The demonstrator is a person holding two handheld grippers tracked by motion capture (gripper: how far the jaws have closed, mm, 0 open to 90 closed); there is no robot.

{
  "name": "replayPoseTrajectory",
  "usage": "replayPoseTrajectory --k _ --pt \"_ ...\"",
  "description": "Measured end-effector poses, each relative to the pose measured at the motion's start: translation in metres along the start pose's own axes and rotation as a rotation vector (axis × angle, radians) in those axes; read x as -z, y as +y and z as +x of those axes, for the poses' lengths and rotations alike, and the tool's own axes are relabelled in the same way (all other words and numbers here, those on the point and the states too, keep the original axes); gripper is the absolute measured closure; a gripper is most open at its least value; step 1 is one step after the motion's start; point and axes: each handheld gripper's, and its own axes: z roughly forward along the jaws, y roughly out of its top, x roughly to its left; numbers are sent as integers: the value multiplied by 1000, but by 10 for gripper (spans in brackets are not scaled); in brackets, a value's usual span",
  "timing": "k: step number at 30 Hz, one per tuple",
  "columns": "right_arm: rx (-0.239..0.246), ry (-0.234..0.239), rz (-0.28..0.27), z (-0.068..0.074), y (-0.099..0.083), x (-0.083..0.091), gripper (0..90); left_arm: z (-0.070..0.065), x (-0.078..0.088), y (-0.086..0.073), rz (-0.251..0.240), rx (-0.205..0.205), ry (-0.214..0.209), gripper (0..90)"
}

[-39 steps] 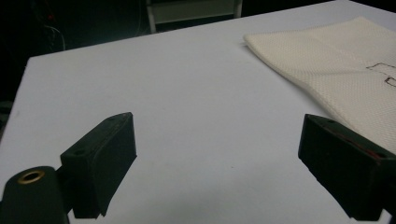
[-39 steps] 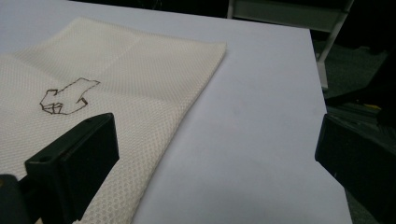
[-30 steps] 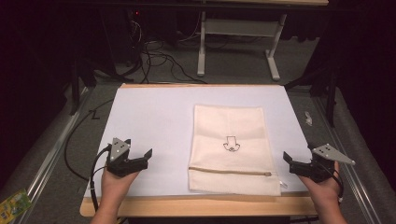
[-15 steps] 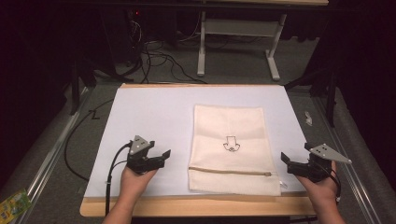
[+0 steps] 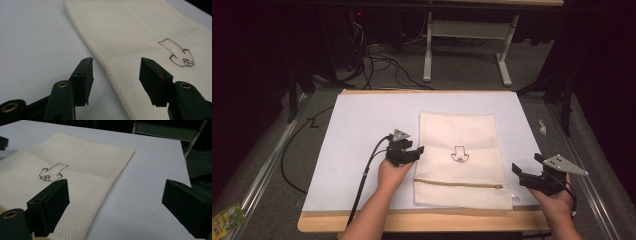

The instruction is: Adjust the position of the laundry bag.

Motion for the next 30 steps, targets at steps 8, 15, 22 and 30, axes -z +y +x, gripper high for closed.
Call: replayPoseTrajectory --k 8,15,22,30 --pt "-6 28 -6 4 -1 2 145 -17 -30 0 57 -74 128 776" --pt "9 45 2 7 -1 -1 155 -12 -25 -1 62 -88 159 890" --pt "5 91 4 12 -1 -3 224 23 -7 -9 31 -34 256 886" --pt "43 141 -19 28 1 -2 489 24 42 -17 -117 -48 248 549"
